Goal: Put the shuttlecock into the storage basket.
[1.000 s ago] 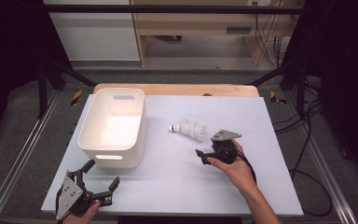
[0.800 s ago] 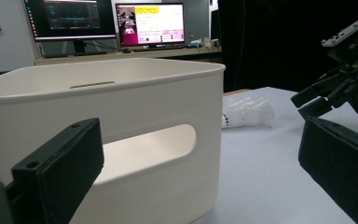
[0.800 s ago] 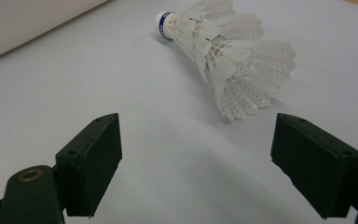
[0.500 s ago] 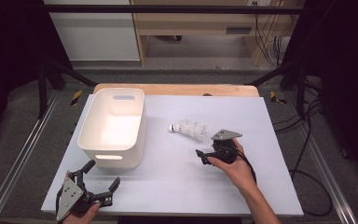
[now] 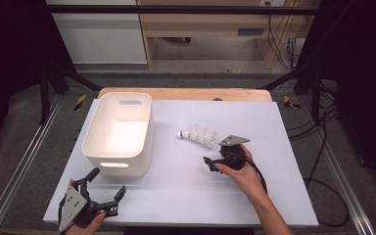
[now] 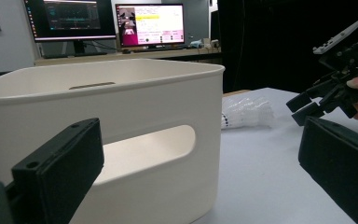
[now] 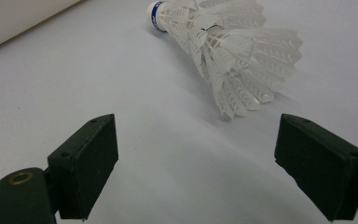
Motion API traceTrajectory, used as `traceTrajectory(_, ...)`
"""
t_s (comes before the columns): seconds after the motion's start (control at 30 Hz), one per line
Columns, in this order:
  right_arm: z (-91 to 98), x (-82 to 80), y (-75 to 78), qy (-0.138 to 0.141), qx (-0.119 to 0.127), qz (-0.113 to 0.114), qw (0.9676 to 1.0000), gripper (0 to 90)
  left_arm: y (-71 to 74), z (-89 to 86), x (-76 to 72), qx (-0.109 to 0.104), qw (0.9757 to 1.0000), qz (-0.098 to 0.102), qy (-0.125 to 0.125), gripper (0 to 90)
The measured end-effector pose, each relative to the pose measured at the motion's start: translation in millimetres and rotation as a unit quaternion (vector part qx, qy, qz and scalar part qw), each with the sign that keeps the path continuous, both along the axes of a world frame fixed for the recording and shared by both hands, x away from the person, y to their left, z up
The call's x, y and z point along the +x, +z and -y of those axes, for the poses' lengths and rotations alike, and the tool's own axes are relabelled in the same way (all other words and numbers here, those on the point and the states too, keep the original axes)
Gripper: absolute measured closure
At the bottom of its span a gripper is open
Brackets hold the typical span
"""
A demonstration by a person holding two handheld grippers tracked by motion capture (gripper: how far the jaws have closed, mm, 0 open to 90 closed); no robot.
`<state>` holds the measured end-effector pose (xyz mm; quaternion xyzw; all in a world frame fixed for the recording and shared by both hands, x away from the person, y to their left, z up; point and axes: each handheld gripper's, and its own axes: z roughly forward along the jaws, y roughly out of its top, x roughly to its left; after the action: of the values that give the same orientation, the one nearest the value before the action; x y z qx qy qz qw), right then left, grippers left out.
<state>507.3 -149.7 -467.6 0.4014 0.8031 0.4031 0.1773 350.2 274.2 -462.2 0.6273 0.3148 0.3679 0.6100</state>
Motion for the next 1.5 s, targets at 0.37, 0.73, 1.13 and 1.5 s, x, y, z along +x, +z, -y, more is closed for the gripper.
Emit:
traceTrajectory(0.37, -10.0, 10.4, 1.9, -0.006, 0.005, 0.004, 1.0000, 21.6, 0.1, -0.1, 0.8, -0.001, 1.0000, 0.000, -0.001, 0.2)
traceTrajectory(0.73, -23.3, 27.0, -6.3, -0.010, 0.007, 0.005, 0.9999, 31.7, 0.3, -0.6, 0.5, -0.003, 1.0000, 0.000, 0.000, 0.2)
traceTrajectory(1.13, -36.0, 41.7, -7.6, 0.015, 0.004, 0.009, 0.9998, 44.2, 0.2, -1.3, 0.7, -0.004, 1.0000, -0.001, 0.000, 0.2)
traceTrajectory(1.5, -45.6, 49.8, -10.4, 0.035, -0.003, 0.010, 0.9993, 55.7, 0.2, -2.0, 0.7, -0.006, 1.0000, -0.001, 0.000, 0.2)
